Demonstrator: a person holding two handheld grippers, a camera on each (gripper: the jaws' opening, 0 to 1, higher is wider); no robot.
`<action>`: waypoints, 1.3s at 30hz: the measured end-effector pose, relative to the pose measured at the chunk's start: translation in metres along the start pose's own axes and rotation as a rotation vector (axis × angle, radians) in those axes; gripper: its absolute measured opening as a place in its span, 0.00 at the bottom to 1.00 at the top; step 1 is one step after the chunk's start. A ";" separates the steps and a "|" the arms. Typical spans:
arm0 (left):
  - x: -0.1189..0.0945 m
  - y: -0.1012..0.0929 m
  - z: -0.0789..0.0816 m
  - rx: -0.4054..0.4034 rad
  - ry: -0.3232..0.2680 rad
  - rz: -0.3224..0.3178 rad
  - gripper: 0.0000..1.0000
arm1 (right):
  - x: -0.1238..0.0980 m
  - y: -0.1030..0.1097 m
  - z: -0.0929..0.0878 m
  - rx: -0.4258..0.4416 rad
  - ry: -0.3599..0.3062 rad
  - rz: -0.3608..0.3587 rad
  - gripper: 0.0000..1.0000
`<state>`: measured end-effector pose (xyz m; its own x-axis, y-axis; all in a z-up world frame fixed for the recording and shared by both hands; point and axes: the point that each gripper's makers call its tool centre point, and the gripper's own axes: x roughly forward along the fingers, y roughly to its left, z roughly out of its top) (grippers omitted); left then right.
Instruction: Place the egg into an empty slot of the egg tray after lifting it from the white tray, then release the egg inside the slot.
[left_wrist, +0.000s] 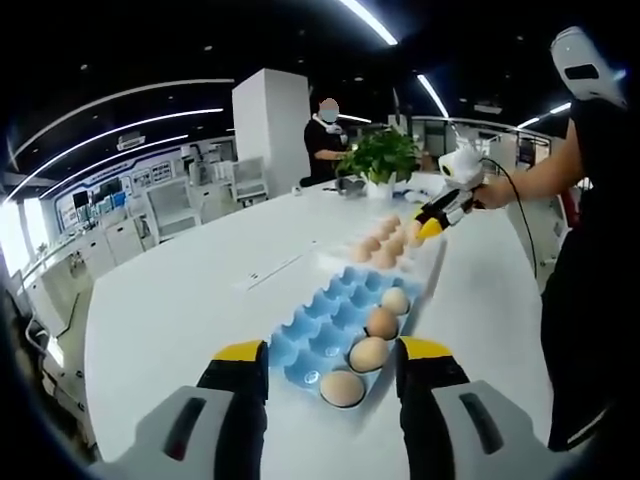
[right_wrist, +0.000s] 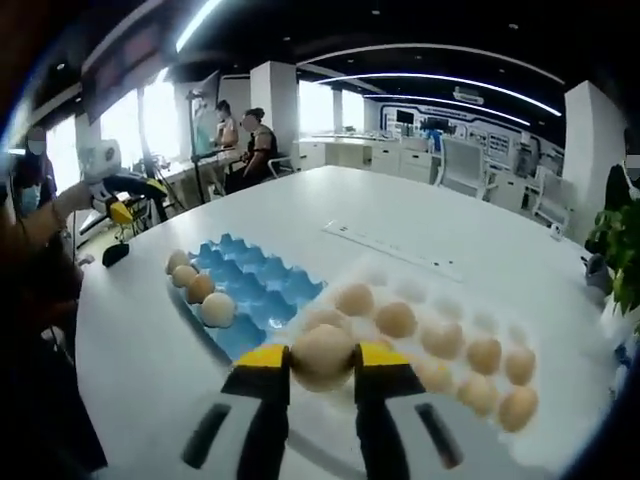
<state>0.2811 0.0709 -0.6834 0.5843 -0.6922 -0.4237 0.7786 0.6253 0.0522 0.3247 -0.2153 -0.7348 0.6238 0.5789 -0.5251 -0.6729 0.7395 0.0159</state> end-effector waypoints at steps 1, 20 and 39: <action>0.000 0.000 0.000 0.001 0.000 0.001 0.51 | 0.003 0.006 0.001 -0.007 -0.003 0.014 0.24; -0.001 -0.001 0.003 0.000 -0.003 0.002 0.50 | 0.036 0.051 -0.002 -0.032 0.011 0.132 0.24; -0.003 0.002 -0.002 -0.002 0.008 0.007 0.50 | 0.063 0.070 -0.013 -0.063 0.028 0.188 0.24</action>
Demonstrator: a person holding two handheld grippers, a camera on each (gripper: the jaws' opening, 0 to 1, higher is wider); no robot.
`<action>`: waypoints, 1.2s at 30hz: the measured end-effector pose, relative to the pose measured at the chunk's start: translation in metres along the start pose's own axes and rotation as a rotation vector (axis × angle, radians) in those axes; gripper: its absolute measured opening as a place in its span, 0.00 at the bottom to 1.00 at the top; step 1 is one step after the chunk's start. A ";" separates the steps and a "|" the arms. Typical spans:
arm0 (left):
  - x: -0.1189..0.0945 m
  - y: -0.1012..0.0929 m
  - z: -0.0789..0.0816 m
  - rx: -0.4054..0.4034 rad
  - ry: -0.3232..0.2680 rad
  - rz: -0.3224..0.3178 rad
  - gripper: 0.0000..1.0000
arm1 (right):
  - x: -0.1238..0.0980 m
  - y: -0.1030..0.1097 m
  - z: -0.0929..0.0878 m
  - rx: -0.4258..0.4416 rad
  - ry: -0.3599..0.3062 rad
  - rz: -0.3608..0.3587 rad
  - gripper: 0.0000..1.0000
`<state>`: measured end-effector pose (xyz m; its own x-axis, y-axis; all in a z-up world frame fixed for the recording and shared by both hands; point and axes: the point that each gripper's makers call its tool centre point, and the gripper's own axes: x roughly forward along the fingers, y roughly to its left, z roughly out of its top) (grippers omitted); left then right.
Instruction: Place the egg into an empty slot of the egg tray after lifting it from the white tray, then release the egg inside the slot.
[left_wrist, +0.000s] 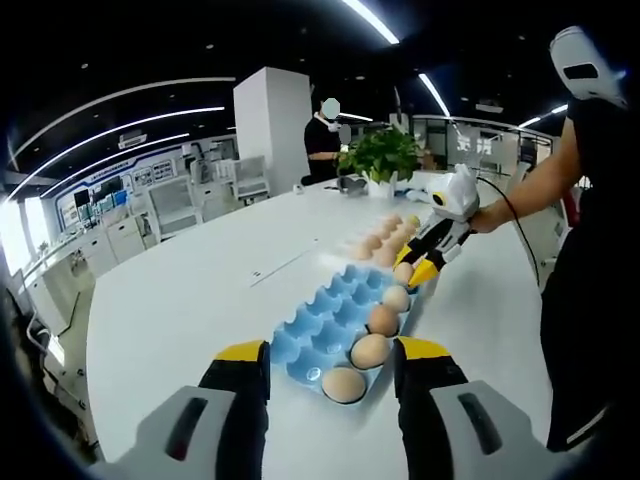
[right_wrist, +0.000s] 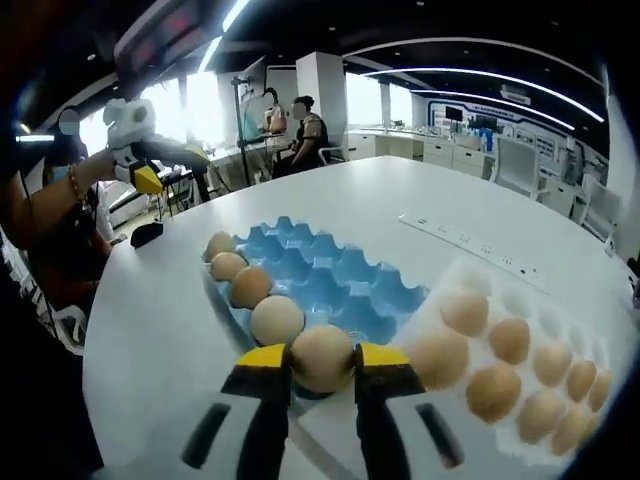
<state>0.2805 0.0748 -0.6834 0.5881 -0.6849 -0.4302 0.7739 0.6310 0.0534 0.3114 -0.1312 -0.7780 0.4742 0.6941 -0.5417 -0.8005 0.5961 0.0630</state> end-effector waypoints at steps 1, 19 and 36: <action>0.000 0.000 0.000 -0.002 -0.003 0.002 0.50 | 0.001 0.001 -0.002 0.000 0.005 0.005 0.24; -0.001 0.000 0.003 0.001 -0.007 0.005 0.50 | 0.003 0.006 -0.004 -0.138 -0.016 0.024 0.25; 0.001 -0.001 0.003 0.005 -0.002 0.001 0.50 | 0.001 0.008 -0.007 -0.185 -0.022 0.036 0.25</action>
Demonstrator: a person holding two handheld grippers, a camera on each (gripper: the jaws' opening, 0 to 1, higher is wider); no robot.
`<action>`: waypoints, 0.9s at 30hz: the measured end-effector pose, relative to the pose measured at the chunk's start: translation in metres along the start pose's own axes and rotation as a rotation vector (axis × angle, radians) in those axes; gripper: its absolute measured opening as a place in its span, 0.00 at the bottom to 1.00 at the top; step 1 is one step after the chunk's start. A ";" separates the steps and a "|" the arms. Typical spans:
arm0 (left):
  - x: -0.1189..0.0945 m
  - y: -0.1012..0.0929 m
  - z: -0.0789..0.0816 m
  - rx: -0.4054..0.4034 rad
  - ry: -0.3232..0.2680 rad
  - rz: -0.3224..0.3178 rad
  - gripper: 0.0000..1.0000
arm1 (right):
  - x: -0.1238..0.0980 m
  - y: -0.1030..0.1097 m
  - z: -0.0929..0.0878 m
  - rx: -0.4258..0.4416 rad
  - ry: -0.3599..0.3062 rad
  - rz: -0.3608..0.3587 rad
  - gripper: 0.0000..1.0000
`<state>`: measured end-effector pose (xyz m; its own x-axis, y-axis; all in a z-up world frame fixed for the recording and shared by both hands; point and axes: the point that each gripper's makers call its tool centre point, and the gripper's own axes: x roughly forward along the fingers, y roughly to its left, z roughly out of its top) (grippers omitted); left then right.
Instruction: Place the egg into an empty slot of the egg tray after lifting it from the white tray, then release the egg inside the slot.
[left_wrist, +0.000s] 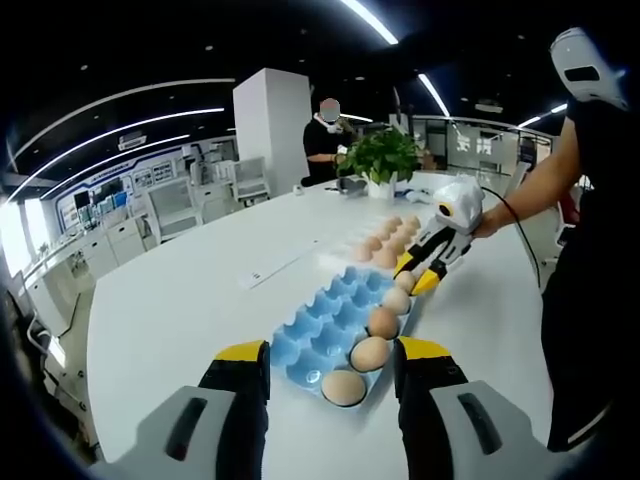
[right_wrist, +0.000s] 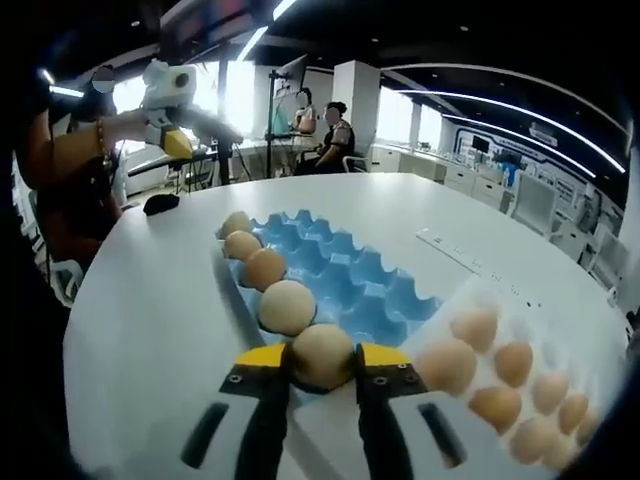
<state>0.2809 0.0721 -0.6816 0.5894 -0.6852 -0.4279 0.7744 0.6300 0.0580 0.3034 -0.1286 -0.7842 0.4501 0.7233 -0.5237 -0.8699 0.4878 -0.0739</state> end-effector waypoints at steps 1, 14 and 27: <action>0.000 0.000 0.000 -0.001 0.001 -0.001 0.50 | 0.000 0.000 0.000 -0.003 -0.007 -0.001 0.25; 0.001 -0.001 0.003 0.003 -0.008 -0.005 0.50 | -0.002 -0.002 0.000 -0.023 -0.001 -0.015 0.27; 0.001 0.000 0.004 0.003 -0.011 -0.001 0.50 | -0.038 -0.081 0.013 0.101 -0.072 -0.259 0.27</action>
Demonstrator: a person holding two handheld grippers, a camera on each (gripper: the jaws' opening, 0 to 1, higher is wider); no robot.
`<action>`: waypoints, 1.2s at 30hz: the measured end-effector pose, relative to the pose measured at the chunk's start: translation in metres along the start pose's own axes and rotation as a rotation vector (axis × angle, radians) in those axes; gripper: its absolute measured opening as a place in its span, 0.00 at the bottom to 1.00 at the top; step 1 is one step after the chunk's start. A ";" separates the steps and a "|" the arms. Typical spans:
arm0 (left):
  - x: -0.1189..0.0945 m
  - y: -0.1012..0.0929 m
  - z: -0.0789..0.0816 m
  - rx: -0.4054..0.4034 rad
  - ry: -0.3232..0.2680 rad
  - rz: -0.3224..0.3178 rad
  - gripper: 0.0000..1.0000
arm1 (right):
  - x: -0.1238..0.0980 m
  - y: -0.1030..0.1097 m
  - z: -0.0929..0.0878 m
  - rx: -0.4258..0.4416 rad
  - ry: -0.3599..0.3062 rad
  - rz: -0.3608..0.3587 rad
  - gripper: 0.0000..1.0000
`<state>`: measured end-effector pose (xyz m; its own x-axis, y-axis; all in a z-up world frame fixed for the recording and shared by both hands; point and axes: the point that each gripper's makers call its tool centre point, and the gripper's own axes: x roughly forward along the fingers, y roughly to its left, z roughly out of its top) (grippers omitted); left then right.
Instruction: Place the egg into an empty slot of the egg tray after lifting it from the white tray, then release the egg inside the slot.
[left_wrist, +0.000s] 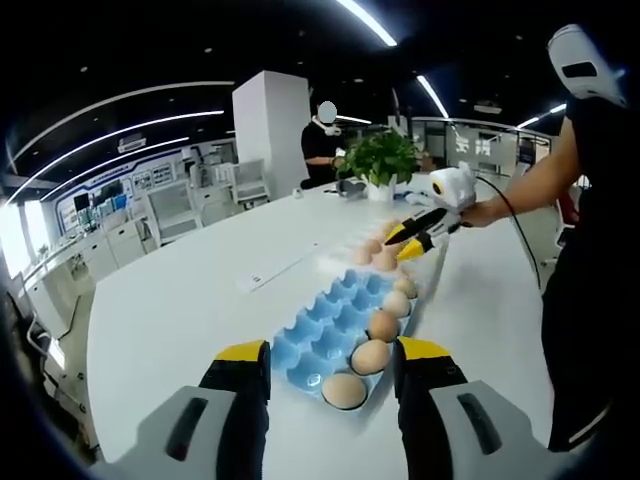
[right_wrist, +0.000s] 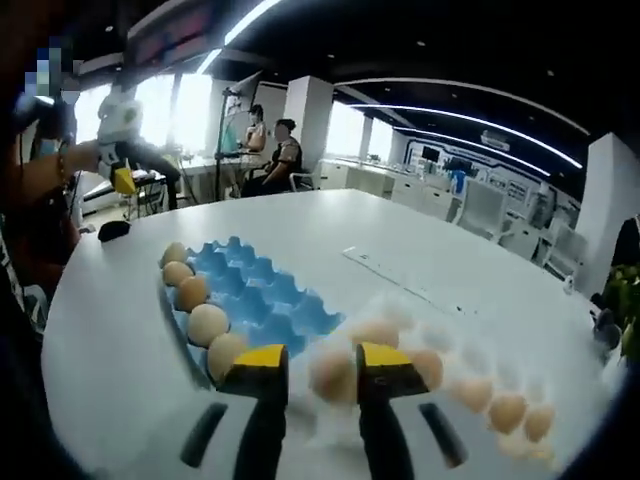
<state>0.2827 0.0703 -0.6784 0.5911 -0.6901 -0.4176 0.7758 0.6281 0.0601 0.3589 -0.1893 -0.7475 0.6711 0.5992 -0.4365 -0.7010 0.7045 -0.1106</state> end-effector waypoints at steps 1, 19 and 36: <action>0.000 0.000 0.000 -0.001 0.000 -0.001 0.50 | 0.000 -0.002 0.000 0.006 -0.004 -0.003 0.27; 0.000 0.001 -0.001 -0.003 0.006 0.000 0.49 | 0.008 -0.002 -0.013 0.058 0.045 0.002 0.29; 0.000 0.001 -0.003 -0.004 0.012 0.001 0.49 | 0.018 -0.001 -0.020 0.065 0.107 0.021 0.30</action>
<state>0.2823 0.0719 -0.6810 0.5890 -0.6850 -0.4288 0.7744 0.6302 0.0569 0.3670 -0.1865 -0.7730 0.6246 0.5726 -0.5310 -0.6950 0.7177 -0.0436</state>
